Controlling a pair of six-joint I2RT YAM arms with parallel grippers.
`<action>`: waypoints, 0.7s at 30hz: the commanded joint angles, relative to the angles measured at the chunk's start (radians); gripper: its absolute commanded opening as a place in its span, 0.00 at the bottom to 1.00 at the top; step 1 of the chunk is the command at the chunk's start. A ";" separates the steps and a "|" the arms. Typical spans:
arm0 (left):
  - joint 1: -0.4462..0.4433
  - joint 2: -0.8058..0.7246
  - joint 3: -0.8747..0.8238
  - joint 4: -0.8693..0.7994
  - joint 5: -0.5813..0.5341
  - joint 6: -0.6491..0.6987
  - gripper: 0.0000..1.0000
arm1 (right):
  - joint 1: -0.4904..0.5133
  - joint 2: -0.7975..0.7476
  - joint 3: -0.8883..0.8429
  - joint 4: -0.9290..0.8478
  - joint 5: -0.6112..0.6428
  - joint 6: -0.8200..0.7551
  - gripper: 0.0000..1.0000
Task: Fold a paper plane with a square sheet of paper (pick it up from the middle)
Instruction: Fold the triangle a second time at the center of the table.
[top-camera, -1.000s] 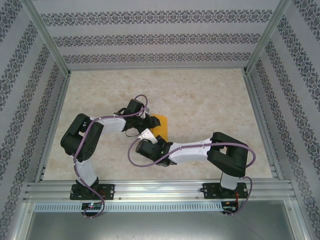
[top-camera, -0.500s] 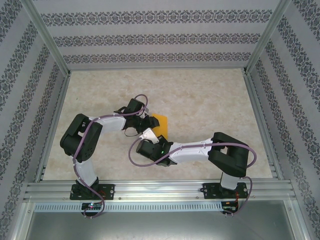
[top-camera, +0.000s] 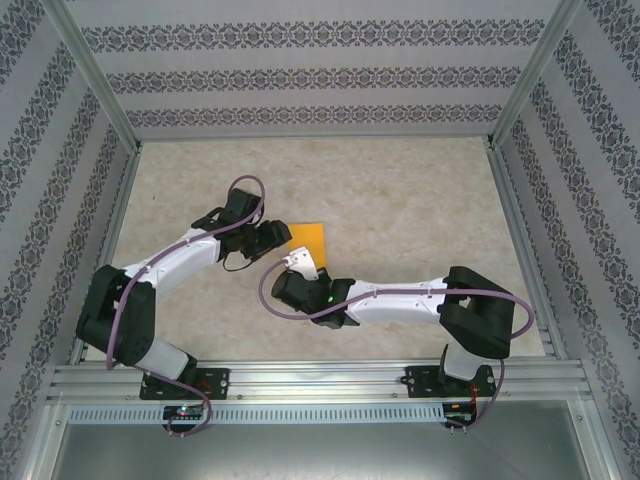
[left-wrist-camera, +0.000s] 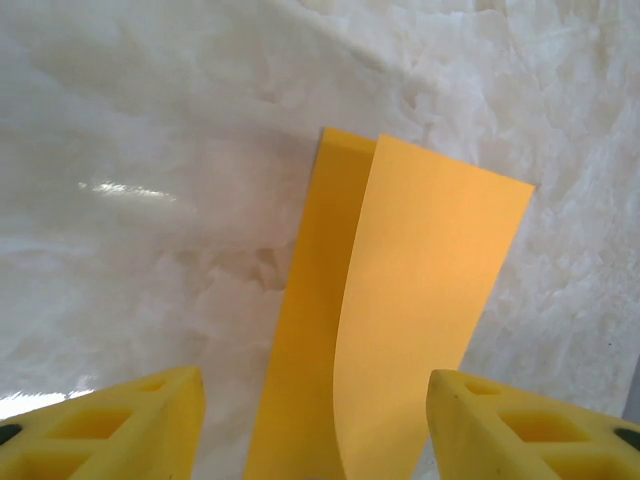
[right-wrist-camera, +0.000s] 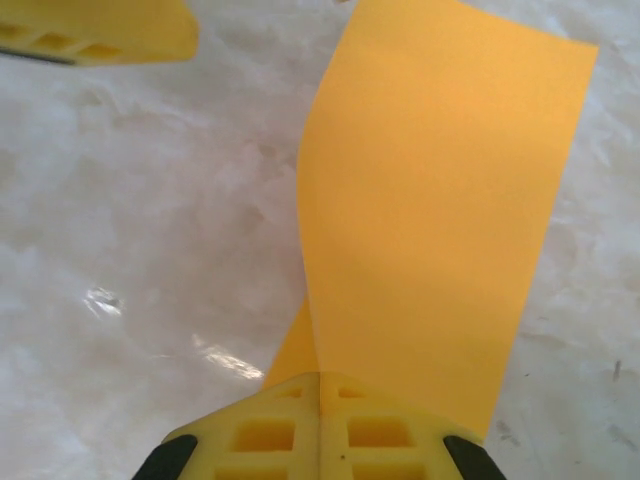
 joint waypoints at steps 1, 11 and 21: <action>0.004 -0.033 -0.041 -0.058 -0.035 0.032 0.60 | 0.008 -0.021 0.034 -0.031 -0.052 0.154 0.00; 0.004 -0.077 -0.094 -0.038 -0.017 0.015 0.54 | -0.050 -0.116 0.104 -0.230 0.006 0.205 0.00; -0.025 -0.067 -0.111 0.004 0.076 0.037 0.47 | -0.035 -0.064 0.033 -0.143 -0.099 0.313 0.00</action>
